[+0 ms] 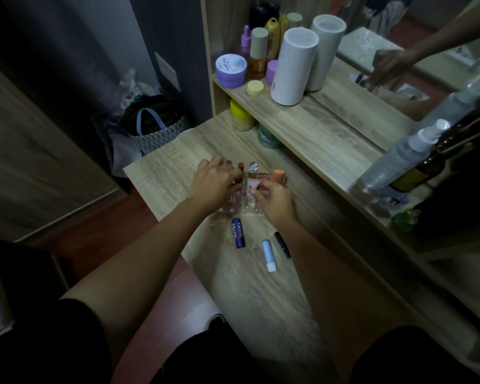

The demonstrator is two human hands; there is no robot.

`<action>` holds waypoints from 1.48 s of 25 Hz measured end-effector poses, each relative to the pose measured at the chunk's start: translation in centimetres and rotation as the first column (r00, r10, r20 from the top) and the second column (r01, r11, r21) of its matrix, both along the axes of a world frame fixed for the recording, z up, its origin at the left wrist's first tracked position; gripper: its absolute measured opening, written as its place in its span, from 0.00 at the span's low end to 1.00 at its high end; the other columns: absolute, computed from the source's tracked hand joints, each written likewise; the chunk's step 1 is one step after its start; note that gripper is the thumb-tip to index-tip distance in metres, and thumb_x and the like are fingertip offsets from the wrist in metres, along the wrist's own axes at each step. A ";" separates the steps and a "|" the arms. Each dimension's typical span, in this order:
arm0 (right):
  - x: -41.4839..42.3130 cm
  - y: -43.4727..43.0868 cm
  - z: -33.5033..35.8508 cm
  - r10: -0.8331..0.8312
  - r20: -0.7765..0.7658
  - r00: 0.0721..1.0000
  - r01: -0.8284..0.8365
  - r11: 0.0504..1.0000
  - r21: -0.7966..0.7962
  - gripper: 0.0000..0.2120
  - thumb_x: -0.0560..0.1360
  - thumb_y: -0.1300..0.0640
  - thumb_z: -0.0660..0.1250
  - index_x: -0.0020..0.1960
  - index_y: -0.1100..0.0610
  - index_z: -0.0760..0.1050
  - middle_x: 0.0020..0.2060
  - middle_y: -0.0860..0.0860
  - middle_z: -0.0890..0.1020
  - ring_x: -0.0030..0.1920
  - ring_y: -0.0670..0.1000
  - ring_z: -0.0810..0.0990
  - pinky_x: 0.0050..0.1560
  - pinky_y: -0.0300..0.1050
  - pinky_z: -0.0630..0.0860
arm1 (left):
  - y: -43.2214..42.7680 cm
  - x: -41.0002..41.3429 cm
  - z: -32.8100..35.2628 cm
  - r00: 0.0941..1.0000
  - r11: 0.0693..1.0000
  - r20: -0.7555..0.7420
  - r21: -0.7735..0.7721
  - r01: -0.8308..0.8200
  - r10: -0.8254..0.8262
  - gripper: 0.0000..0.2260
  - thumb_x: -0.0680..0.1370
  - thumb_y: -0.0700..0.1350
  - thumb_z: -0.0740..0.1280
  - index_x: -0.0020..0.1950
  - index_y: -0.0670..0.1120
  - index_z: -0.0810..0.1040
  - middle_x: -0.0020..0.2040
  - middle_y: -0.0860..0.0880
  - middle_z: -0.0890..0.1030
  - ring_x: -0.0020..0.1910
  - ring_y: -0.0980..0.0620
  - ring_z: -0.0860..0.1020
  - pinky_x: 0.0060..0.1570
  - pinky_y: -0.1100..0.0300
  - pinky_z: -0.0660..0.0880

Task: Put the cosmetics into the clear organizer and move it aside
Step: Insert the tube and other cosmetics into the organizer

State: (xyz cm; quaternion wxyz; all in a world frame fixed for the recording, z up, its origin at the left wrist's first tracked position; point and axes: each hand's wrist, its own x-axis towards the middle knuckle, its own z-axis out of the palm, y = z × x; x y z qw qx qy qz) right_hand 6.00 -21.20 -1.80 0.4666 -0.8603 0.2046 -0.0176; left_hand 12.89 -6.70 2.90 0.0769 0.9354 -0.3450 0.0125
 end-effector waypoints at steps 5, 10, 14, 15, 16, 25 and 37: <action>0.2 0.0 0.0 0.006 -0.012 1.000 -0.007 0.999 -0.042 0.07 0.75 0.61 0.67 0.53 0.60 0.77 0.51 0.56 0.82 0.51 0.52 0.81 0.51 0.42 0.77 | -0.1 0.0 -0.3 1.000 1.000 -0.011 0.009 -0.018 0.019 0.14 0.75 0.52 0.65 0.58 0.49 0.79 0.54 0.49 0.82 0.56 0.46 0.70 0.49 0.51 0.64; 0.2 -0.3 -0.1 0.033 -0.032 0.999 -0.035 0.998 -0.054 0.07 0.75 0.62 0.66 0.53 0.61 0.78 0.51 0.56 0.83 0.49 0.49 0.80 0.48 0.37 0.75 | -0.3 0.0 -0.5 0.999 0.999 -0.014 0.002 -0.039 0.039 0.14 0.75 0.51 0.66 0.58 0.48 0.77 0.54 0.47 0.82 0.56 0.45 0.71 0.50 0.51 0.65; 0.6 -0.1 0.2 0.038 -0.041 0.998 -0.041 0.997 -0.071 0.08 0.75 0.62 0.67 0.53 0.61 0.78 0.50 0.56 0.83 0.47 0.47 0.79 0.51 0.41 0.76 | -0.4 0.1 -0.7 0.999 0.999 -0.002 -0.008 -0.039 0.039 0.13 0.75 0.51 0.66 0.57 0.48 0.78 0.54 0.48 0.81 0.56 0.45 0.71 0.50 0.51 0.66; 0.6 -0.1 0.2 0.035 -0.052 0.998 -0.039 0.996 -0.075 0.07 0.75 0.62 0.66 0.53 0.61 0.78 0.50 0.56 0.83 0.47 0.47 0.79 0.51 0.41 0.76 | -0.4 0.1 -0.7 0.999 0.999 -0.003 -0.013 -0.044 0.044 0.13 0.75 0.51 0.65 0.57 0.48 0.78 0.55 0.48 0.81 0.56 0.45 0.71 0.50 0.51 0.66; 0.6 -0.1 0.2 0.034 -0.060 0.998 -0.039 0.996 -0.079 0.07 0.75 0.62 0.66 0.53 0.61 0.77 0.50 0.56 0.83 0.46 0.47 0.79 0.51 0.40 0.76 | -0.4 0.1 -0.7 0.999 0.999 -0.006 -0.019 -0.048 0.048 0.13 0.75 0.51 0.65 0.57 0.48 0.78 0.55 0.48 0.81 0.56 0.45 0.71 0.50 0.51 0.66; 0.7 -0.1 0.2 0.015 -0.043 0.999 -0.016 0.999 -0.034 0.12 0.74 0.65 0.67 0.58 0.61 0.75 0.51 0.56 0.81 0.46 0.46 0.76 0.45 0.35 0.73 | -0.6 0.1 -0.8 0.999 0.997 -0.001 -0.066 -0.050 0.050 0.13 0.74 0.50 0.66 0.55 0.46 0.77 0.54 0.47 0.82 0.55 0.44 0.73 0.51 0.50 0.67; -4.0 -1.1 1.4 0.203 -0.251 0.946 -0.268 0.929 -0.257 0.06 0.72 0.53 0.70 0.41 0.52 0.73 0.41 0.54 0.81 0.41 0.51 0.80 0.46 0.48 0.81 | 2.8 -4.6 -2.8 0.967 0.919 -0.219 -0.392 0.032 -0.127 0.05 0.74 0.42 0.68 0.43 0.40 0.79 0.38 0.41 0.81 0.36 0.50 0.74 0.40 0.52 0.76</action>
